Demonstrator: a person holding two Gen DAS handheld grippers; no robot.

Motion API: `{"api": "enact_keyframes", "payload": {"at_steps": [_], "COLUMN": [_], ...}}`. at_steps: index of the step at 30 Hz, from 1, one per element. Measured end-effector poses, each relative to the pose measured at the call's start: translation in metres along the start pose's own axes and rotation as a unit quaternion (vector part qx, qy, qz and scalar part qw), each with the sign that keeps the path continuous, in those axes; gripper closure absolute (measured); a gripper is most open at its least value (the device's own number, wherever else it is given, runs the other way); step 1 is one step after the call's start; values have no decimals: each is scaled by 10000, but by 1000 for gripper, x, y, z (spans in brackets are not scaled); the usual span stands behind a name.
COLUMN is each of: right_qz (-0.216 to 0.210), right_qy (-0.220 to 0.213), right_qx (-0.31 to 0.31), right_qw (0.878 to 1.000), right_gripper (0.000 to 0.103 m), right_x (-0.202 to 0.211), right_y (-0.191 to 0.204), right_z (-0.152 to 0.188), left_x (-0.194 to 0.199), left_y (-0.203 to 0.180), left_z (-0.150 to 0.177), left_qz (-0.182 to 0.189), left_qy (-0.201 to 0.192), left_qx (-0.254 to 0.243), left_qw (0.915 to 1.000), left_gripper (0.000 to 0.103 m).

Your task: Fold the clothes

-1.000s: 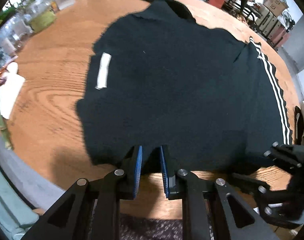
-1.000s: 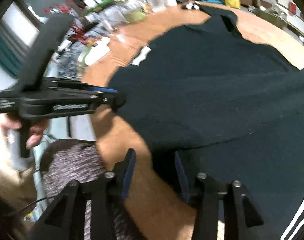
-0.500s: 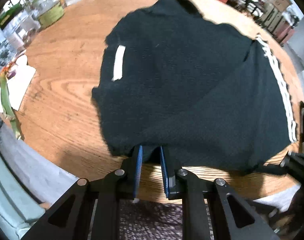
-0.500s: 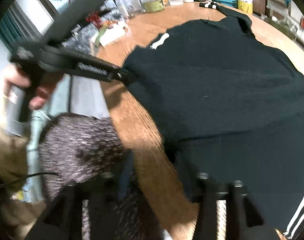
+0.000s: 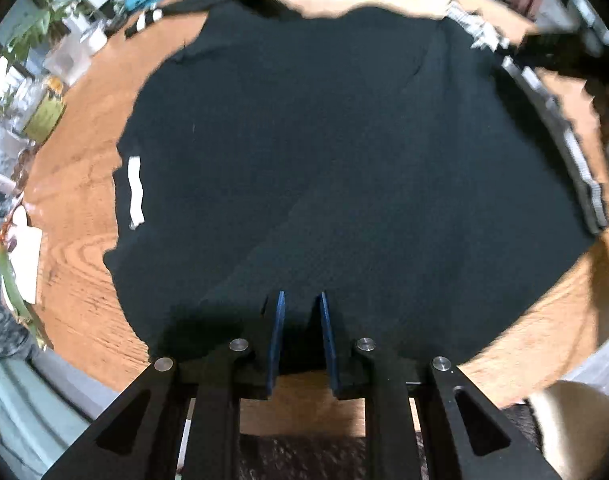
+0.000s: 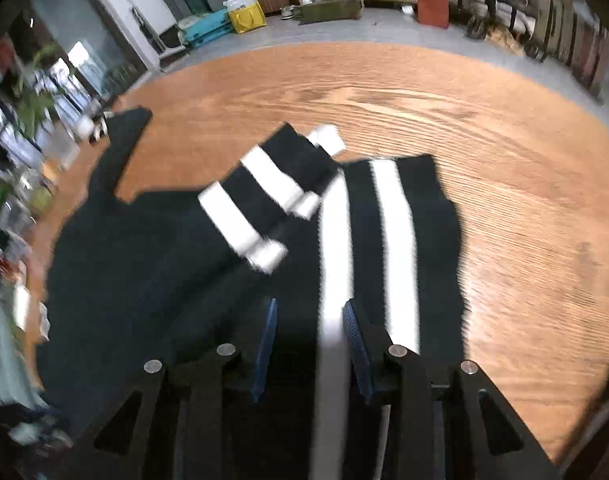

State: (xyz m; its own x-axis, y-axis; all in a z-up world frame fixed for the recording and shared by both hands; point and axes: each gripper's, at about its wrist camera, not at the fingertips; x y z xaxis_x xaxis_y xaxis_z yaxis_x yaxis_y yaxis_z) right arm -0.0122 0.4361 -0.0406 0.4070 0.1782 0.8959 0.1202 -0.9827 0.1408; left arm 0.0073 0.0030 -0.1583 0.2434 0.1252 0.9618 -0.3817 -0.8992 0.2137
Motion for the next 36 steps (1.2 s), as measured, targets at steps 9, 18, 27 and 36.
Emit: {"api": "enact_keyframes", "payload": {"at_steps": [9, 18, 27, 36], "right_qz": [477, 174, 80, 68], "right_qy": [107, -341, 135, -248], "right_qx": [203, 76, 130, 70], "right_qw": [9986, 9992, 9998, 9996], "right_gripper": [85, 97, 68, 96], "right_x": [-21, 13, -45, -22], "right_y": [12, 21, 41, 37], "right_z": [-41, -36, -44, -49], "left_x": [0, 1, 2, 5], "left_y": [7, 8, 10, 2], "left_z": [-7, -9, -10, -10], "left_qz": [297, 472, 718, 691], "left_qy": [270, 379, 456, 457], "left_qx": [137, 240, 383, 453], "left_qw": [9991, 9979, 9956, 9955], "left_gripper": [84, 84, 84, 84]}}
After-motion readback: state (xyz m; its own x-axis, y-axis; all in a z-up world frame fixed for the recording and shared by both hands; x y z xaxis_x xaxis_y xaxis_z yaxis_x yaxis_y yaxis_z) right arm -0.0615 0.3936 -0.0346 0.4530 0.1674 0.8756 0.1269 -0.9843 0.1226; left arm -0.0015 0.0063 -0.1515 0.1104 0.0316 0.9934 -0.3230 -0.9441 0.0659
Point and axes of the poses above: each gripper's, at about its wrist camera, not at the fingertips, and x roughly against the way its jaws point, y to its left, z to its underside, and after that the axes turned 14 degrees about x, right-handed
